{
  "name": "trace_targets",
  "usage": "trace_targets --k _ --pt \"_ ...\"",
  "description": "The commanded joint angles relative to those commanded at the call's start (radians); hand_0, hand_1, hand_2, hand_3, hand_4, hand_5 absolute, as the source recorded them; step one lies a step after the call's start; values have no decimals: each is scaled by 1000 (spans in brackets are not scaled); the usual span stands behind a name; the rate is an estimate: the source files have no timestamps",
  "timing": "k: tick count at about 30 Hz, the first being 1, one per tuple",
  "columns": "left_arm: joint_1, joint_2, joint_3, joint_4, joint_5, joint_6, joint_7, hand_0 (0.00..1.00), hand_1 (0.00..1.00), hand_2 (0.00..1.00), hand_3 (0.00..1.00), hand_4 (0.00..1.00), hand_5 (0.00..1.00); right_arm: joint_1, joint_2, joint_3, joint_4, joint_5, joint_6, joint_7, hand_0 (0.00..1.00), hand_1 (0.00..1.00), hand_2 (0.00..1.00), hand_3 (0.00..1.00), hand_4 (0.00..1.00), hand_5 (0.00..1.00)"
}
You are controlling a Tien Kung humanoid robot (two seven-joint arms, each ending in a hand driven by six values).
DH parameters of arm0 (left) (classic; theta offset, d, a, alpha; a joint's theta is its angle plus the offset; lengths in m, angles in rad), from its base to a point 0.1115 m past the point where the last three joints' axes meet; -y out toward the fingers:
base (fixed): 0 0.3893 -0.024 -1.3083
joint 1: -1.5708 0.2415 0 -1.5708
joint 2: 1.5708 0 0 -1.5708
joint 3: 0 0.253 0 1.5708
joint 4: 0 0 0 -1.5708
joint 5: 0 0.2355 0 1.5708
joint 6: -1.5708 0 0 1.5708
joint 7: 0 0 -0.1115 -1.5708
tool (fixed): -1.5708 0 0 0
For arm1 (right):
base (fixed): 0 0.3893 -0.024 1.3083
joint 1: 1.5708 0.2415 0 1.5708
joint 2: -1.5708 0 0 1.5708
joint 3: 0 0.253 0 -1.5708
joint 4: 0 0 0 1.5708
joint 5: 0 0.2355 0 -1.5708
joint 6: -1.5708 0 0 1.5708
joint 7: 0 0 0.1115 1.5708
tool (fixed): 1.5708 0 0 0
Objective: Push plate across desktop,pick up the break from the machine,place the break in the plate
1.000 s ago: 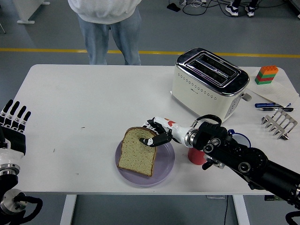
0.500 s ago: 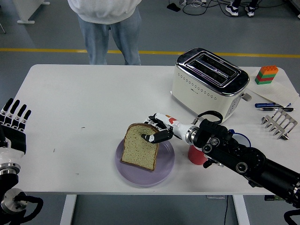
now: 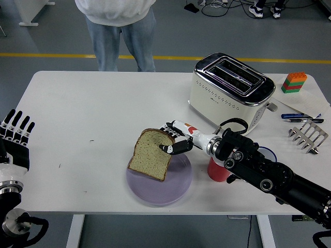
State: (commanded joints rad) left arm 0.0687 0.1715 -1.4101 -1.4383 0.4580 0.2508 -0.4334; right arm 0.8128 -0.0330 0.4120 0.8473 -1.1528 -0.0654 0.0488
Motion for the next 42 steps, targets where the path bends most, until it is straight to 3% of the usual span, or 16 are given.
trace_targets --k 2,8,12,17,27,35,42 --pt "0 0 1 0 0 1 -1 788 767 793 682 415 962 0 -1 1 -1 -15 -5 2 809 759 736 717 715 164" --pt "0 0 4 1 0 2 -3 788 765 790 676 413 963 0 -3 15 -5 -34 -40 19 820 776 742 717 724 174" --pt "0 1 3 0 0 4 -5 788 765 790 676 413 963 3 -8 20 -3 -60 -25 11 820 776 742 717 724 174" --pt "0 0 0 -1 2 6 -4 786 761 788 671 411 963 1 -13 39 -2 -81 -53 25 817 776 737 710 732 185" --pt "-6 0 -3 -3 5 7 -6 784 758 786 663 398 949 2 -23 63 19 -76 -64 30 817 774 735 708 746 203" --pt "-5 0 -9 -6 10 8 -4 783 758 785 661 391 942 -12 -58 165 121 -48 -84 57 811 770 734 708 746 205" --pt "-6 -2 -11 -7 14 10 -3 782 757 785 659 392 938 -33 -93 315 241 109 -70 94 783 748 712 699 709 204"
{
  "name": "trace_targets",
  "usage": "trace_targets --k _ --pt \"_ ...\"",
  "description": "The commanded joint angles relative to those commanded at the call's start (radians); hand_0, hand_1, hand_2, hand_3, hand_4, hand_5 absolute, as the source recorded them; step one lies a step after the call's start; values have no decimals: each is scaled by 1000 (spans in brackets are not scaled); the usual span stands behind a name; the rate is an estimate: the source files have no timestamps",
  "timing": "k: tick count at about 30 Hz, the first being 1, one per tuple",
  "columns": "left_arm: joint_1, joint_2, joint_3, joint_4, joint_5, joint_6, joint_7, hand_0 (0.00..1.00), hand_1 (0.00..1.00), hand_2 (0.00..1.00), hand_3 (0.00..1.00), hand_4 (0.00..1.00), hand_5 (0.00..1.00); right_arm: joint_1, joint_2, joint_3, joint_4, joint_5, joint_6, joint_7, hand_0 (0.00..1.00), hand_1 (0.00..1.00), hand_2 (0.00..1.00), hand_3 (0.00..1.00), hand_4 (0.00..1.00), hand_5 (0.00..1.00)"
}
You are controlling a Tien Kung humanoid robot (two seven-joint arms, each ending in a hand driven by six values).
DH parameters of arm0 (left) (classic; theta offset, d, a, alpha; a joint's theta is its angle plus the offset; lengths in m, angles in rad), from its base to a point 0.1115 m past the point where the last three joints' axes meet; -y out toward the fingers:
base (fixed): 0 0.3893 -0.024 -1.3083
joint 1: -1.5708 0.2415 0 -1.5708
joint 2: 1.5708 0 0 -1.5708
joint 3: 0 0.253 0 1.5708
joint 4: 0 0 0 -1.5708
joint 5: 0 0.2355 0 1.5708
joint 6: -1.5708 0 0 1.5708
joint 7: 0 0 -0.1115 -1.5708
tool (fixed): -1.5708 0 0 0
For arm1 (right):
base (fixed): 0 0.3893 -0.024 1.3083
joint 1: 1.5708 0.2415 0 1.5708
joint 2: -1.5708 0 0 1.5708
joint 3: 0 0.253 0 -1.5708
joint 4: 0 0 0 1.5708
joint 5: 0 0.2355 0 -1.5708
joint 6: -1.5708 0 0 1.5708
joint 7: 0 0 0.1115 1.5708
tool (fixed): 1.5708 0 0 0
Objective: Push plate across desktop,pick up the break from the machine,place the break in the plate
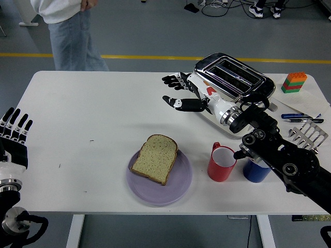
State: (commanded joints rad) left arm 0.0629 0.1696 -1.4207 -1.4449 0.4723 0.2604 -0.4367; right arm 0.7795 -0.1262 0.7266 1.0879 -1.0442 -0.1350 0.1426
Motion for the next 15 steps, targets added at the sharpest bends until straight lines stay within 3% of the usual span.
trace_targets --k 1,2,7,8,12,15 --pt "0 0 -1 -1 2 0 0 782 757 785 659 392 938 -8 -8 32 24 33 12 1 783 748 712 699 709 204" --pt "0 0 -1 -1 3 1 0 781 756 783 657 387 930 -12 -12 63 41 74 18 2 747 712 691 670 632 214" --pt "3 1 -7 -6 7 2 1 781 756 783 657 387 930 -44 -46 216 124 273 52 -11 747 712 691 670 632 214" --pt "3 1 -8 -6 8 2 1 781 756 784 657 387 930 -53 -53 249 136 319 54 -11 728 692 690 651 561 253" --pt "3 0 -9 -6 9 3 1 781 756 784 657 387 930 -78 -72 342 155 478 50 -11 728 692 690 651 561 253" --pt "3 0 -8 -6 11 4 2 780 756 783 656 386 929 -109 -87 405 159 531 40 -7 734 703 704 668 541 266"
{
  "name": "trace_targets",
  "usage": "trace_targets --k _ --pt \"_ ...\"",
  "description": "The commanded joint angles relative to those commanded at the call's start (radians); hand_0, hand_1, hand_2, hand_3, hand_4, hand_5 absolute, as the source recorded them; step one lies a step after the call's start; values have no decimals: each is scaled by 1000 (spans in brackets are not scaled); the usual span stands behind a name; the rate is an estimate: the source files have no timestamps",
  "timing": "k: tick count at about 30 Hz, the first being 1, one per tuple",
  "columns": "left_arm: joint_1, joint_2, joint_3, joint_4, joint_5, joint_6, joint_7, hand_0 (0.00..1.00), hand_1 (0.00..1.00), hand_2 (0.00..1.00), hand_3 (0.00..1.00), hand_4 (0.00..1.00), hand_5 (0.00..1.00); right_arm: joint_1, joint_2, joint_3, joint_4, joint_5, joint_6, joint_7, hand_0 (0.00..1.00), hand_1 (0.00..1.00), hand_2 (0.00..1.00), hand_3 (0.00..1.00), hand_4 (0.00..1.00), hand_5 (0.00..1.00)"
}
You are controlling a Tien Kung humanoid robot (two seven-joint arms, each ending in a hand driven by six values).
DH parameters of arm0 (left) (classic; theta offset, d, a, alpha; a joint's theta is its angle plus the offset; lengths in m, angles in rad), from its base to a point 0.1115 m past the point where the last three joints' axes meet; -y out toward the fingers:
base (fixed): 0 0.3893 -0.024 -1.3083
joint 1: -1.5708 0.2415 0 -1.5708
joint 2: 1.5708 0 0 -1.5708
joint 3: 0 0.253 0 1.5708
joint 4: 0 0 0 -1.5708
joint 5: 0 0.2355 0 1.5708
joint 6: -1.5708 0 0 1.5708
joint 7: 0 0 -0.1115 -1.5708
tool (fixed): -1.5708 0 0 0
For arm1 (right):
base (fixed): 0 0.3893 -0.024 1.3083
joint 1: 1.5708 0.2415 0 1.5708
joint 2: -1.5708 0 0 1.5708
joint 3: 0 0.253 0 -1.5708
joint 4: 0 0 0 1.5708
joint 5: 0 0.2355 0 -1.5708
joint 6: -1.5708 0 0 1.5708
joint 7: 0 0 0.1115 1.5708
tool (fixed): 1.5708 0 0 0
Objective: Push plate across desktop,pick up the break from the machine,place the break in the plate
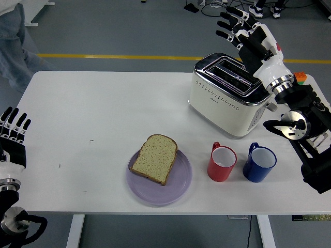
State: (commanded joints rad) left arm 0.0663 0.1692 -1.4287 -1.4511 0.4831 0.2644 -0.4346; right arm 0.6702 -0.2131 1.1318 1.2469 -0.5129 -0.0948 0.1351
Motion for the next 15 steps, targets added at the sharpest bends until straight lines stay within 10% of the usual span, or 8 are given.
trace_targets --k 15 --pt "7 -1 2 3 7 6 2 779 754 781 655 388 930 -137 -20 250 -34 -22 -12 3 756 718 719 692 538 281"
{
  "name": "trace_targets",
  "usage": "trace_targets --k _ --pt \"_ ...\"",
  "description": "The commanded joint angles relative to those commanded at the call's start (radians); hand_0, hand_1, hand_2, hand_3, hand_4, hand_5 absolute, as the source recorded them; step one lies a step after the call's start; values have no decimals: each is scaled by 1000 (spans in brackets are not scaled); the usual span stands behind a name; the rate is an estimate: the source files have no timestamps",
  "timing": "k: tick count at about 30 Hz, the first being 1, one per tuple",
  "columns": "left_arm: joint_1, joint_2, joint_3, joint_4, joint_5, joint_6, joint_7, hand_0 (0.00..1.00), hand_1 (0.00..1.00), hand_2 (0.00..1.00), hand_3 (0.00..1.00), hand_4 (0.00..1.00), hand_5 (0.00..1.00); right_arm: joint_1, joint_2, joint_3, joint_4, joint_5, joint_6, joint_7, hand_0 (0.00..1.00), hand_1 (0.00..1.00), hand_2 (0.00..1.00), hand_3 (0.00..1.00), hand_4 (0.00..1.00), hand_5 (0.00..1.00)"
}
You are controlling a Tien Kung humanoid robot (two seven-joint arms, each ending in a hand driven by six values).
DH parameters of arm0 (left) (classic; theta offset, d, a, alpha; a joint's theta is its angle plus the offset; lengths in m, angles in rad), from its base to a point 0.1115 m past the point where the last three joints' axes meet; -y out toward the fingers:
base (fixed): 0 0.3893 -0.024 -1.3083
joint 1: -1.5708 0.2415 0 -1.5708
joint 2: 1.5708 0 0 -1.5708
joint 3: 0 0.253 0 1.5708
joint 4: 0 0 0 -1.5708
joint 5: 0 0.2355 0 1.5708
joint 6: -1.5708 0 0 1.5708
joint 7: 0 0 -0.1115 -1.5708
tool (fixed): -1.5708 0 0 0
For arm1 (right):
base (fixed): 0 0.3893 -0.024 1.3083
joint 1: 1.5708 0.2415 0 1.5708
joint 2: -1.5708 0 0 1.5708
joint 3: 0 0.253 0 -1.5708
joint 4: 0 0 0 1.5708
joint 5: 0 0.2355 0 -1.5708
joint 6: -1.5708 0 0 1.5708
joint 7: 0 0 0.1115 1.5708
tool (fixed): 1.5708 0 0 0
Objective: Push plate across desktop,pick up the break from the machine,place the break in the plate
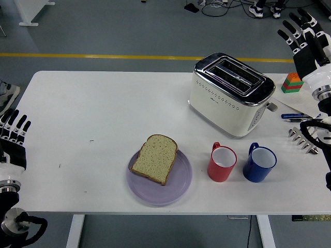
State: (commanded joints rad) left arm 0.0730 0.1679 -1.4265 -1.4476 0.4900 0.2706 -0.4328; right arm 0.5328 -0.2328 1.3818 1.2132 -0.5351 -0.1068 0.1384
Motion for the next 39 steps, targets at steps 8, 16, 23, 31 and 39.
trace_targets --k 8,16,23,31,39 --pt "8 2 3 -4 4 -1 1 778 754 780 655 387 930 -105 -21 70 7 -6 -6 -11 760 721 720 692 531 297" --pt "12 4 9 -14 10 -4 7 777 753 778 655 388 933 -237 -16 114 8 10 -11 -22 760 721 718 686 529 299" --pt "-1 3 10 -24 54 -6 31 777 752 775 652 389 935 -309 -15 147 24 8 7 -31 756 718 716 680 526 299" --pt "-1 1 5 -59 84 -20 75 776 752 775 654 390 932 -354 -3 165 27 2 15 -41 750 713 711 669 524 301" --pt "-6 -2 -8 -77 107 -32 113 776 752 776 658 388 918 -358 3 174 23 0 15 -46 747 711 707 658 524 305"
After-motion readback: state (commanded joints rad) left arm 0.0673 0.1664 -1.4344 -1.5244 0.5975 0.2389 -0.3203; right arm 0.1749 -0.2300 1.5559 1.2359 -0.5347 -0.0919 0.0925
